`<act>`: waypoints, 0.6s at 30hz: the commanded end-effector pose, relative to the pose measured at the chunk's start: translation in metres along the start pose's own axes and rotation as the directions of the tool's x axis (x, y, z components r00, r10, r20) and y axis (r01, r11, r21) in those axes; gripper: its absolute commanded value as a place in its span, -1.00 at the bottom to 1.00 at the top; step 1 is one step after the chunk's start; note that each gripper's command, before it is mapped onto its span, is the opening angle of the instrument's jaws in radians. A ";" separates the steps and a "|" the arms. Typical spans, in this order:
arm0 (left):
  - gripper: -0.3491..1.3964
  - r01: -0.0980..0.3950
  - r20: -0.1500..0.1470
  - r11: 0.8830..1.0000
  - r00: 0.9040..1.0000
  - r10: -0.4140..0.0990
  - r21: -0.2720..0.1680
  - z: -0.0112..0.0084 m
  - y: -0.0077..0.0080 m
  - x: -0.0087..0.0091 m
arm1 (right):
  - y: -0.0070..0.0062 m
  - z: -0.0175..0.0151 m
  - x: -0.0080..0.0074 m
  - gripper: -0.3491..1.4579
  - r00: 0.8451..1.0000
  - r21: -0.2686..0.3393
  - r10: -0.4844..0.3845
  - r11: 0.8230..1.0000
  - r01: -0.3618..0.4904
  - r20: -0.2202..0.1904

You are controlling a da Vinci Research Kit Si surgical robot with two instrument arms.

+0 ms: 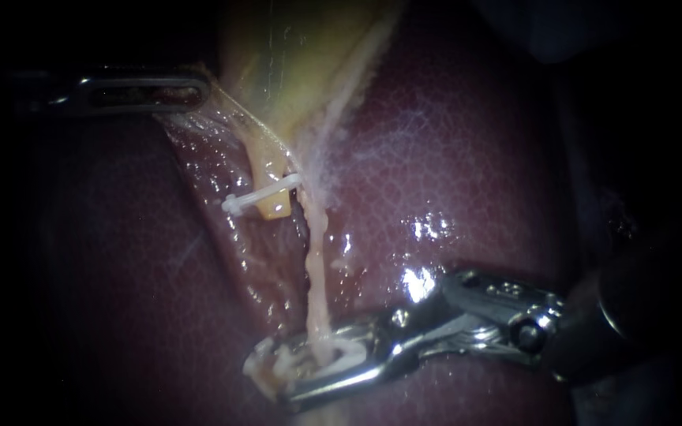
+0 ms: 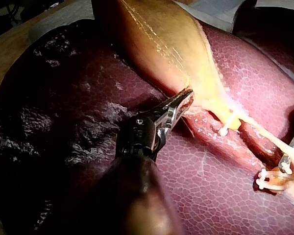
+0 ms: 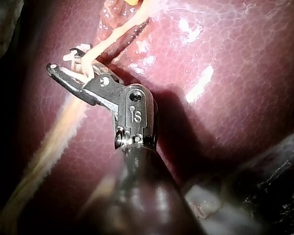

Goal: Clipping first clip right tube

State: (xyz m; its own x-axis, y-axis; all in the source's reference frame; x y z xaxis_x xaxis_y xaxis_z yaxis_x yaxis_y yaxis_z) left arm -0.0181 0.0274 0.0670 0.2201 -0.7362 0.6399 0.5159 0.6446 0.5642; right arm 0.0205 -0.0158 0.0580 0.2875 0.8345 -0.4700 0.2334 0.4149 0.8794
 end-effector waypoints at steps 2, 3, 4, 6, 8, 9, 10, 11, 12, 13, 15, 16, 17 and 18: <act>-1.00 0.000 0.000 1.000 1.000 0.000 0.000 0.0000 0.0000 0.0000 | 0.0001 -0.0001 -0.0001 -0.66 1.000 0.001 0.014 1.000 -0.014 0.001; -1.00 0.000 0.000 1.000 1.000 0.000 0.000 0.0000 0.0000 0.0000 | 0.0001 -0.0001 -0.0001 -0.71 1.000 0.001 0.014 1.000 -0.014 0.002; -1.00 0.000 0.000 1.000 1.000 0.000 0.000 0.0000 0.0000 0.0000 | 0.0002 -0.0001 -0.0002 -0.79 1.000 0.004 0.014 1.000 -0.014 0.003; -1.00 0.000 0.000 1.000 1.000 0.000 0.000 0.0000 0.0000 0.0000 | 0.0003 -0.0002 -0.0002 -0.95 1.000 0.010 0.013 1.000 -0.013 0.007; -1.00 0.000 0.000 1.000 1.000 0.000 -0.003 0.0000 0.0000 0.0000 | 0.0004 -0.0003 -0.0003 -1.00 0.999 0.020 0.030 0.999 -0.030 0.014; -1.00 0.000 0.000 1.000 1.000 0.000 -0.003 0.0000 0.0000 0.0000 | 0.0006 -0.0003 -0.0004 -1.00 0.999 0.023 0.029 0.999 -0.029 0.016; -1.00 0.000 0.000 1.000 1.000 0.000 -0.003 0.0000 0.0000 0.0000 | 0.0007 -0.0003 -0.0005 -1.00 0.999 0.024 0.034 0.999 -0.034 0.017; -1.00 0.000 0.000 1.000 1.000 0.000 -0.003 0.0000 0.0000 0.0000 | 0.0009 -0.0003 -0.0005 -1.00 0.999 0.026 0.033 0.999 -0.034 0.018; -1.00 0.000 0.000 1.000 1.000 0.000 -0.003 0.0000 0.0000 0.0000 | 0.0010 -0.0004 -0.0006 -1.00 0.999 0.029 0.032 0.999 -0.033 0.021; -1.00 0.000 0.000 1.000 1.000 0.000 -0.003 0.0000 0.0000 0.0000 | 0.0012 -0.0004 -0.0007 -1.00 0.999 0.031 0.031 0.999 -0.032 0.022; -1.00 0.000 0.000 1.000 1.000 0.000 -0.003 0.0000 0.0000 0.0000 | 0.0015 -0.0004 -0.0008 -1.00 0.999 0.034 0.030 0.999 -0.031 0.024; -1.00 0.000 0.000 1.000 1.000 0.000 -0.003 0.0000 0.0000 0.0000 | 0.0016 -0.0004 -0.0009 -1.00 0.999 0.034 0.029 0.999 -0.030 0.025; -1.00 0.000 0.000 1.000 1.000 0.000 -0.003 0.0000 0.0000 0.0000 | 0.0017 -0.0004 -0.0009 -1.00 0.999 0.034 0.029 0.999 -0.030 0.025; -1.00 0.000 0.000 1.000 1.000 0.000 -0.003 0.0000 0.0000 0.0000 | 0.0017 -0.0005 -0.0009 -1.00 0.999 0.034 0.029 0.999 -0.030 0.025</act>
State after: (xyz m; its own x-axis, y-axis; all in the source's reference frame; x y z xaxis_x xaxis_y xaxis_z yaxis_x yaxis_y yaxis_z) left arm -0.0182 0.0274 0.0671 0.2198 -0.7360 0.6403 0.5182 0.6442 0.5626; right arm 0.0202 -0.0157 0.0600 0.3173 0.8370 -0.4459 0.2560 0.3771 0.8901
